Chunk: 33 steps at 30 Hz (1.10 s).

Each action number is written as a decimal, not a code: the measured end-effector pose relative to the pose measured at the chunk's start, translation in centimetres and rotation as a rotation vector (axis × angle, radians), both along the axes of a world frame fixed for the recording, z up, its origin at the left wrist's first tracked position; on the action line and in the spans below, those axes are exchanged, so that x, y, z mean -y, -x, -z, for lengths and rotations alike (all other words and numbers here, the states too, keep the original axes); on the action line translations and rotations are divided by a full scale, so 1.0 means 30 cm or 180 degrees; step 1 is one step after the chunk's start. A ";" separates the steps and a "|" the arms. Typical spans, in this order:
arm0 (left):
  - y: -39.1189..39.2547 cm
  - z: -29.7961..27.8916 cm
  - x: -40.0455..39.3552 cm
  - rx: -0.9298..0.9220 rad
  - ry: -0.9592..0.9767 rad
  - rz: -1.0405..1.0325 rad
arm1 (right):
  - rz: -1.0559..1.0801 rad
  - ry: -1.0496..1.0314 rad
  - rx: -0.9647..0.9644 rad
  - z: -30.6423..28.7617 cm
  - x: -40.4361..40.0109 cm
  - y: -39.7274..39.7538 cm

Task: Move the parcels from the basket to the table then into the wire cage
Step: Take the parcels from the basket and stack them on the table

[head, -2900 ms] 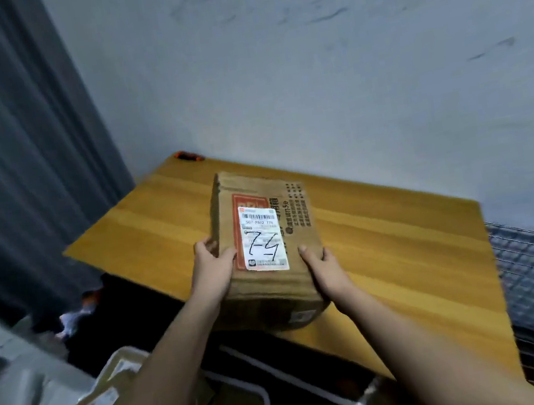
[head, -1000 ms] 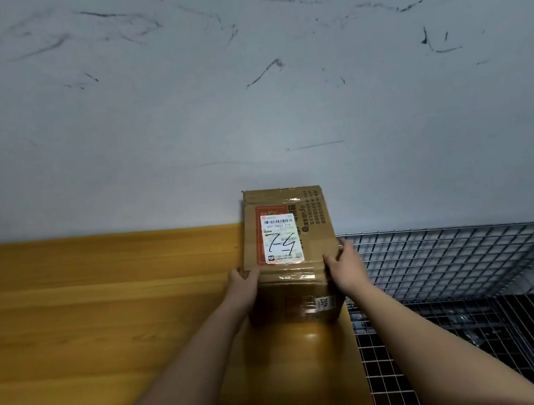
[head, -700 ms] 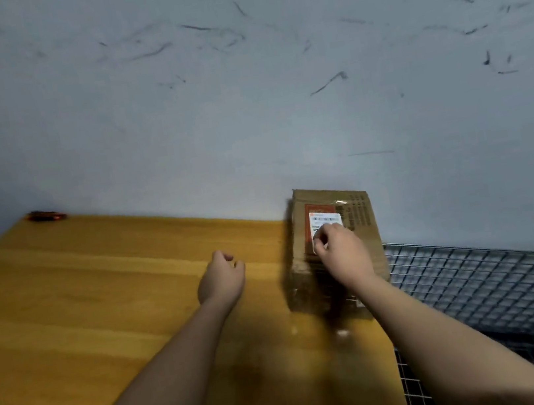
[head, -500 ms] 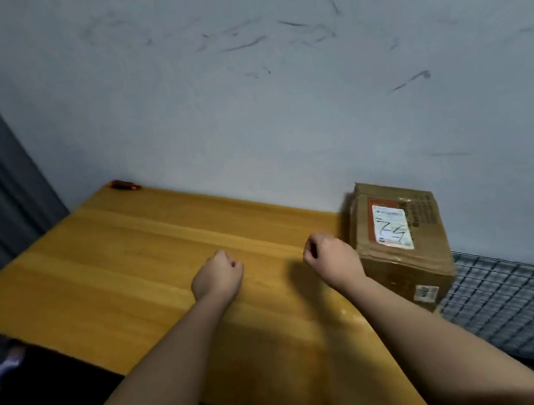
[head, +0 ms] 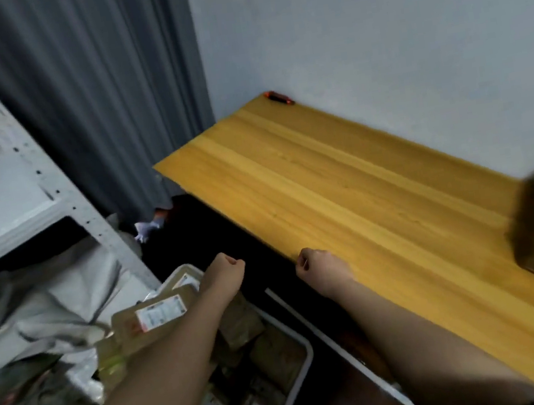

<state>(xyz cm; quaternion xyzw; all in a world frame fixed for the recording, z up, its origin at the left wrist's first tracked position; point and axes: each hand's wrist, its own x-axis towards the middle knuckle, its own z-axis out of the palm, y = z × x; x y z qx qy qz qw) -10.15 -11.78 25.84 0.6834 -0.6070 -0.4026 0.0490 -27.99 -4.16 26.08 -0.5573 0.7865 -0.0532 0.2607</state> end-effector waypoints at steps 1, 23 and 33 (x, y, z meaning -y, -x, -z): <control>-0.040 0.031 -0.001 -0.0082 -0.0089 -0.0072 | -0.0074 -0.0095 0.0053 0.022 0.008 -0.033; -0.298 0.939 -0.078 -0.1107 -0.1001 -0.1355 | -0.0400 -0.1280 0.0644 0.963 0.220 -0.311; -0.260 1.405 0.043 -0.0969 -0.0773 -0.1612 | 0.0212 -0.0914 0.1433 1.404 0.343 -0.332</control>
